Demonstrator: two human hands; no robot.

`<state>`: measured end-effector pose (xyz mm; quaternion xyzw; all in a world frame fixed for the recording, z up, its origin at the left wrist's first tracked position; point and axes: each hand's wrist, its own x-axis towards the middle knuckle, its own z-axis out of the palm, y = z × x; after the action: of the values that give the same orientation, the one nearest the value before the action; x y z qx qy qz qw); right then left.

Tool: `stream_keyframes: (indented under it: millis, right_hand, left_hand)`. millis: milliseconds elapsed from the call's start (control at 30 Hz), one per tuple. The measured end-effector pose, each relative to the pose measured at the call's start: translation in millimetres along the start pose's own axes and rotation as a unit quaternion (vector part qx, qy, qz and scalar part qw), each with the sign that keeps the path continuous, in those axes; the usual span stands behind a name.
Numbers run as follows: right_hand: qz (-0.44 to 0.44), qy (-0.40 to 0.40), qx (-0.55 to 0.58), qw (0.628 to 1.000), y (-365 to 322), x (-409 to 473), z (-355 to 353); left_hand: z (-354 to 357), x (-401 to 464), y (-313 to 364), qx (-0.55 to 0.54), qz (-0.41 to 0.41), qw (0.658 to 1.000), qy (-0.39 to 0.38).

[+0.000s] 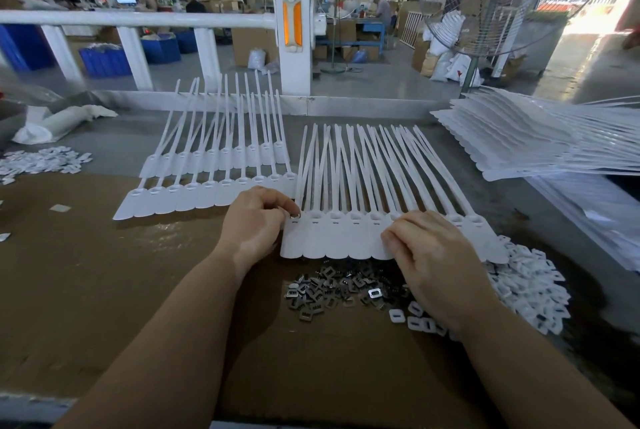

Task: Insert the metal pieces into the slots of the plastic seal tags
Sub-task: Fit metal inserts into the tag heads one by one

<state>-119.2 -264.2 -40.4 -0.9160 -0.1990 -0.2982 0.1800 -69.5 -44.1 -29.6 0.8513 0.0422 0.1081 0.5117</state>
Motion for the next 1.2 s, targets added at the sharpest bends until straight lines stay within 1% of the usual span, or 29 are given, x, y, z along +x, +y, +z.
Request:
stream_keyframes:
  millis: [133, 300, 400, 567, 767, 967, 1200]
  right_hand:
    - [-0.004, 0.002, -0.002, 1.0, 1, 0, 0]
    - [-0.006, 0.002, -0.002, 1.0, 1, 0, 0]
    - [-0.007, 0.002, -0.003, 1.0, 1, 0, 0]
    - [-0.009, 0.003, -0.002, 1.0, 1, 0, -1]
    - [-0.004, -0.006, -0.001, 1.0, 1, 0, -1]
    - [-0.004, -0.003, 0.0, 1.0, 1, 0, -1]
    - [-0.001, -0.002, -0.003, 1.0, 1, 0, 0]
  left_hand:
    - [1, 2, -3, 0.016, 0.01, 1.0, 0.018]
    - [2, 4, -5, 0.059, 0.041, 0.997, 0.031]
    - [2, 5, -6, 0.047, 0.046, 0.997, 0.032]
    - [2, 5, -8, 0.032, 0.054, 0.996, 0.062]
    - [3, 5, -9, 0.093, 0.08, 0.991, 0.056]
    - [4, 6, -10, 0.114, 0.097, 0.987, 0.052]
    - [3, 6, -10, 0.125, 0.102, 0.987, 0.022]
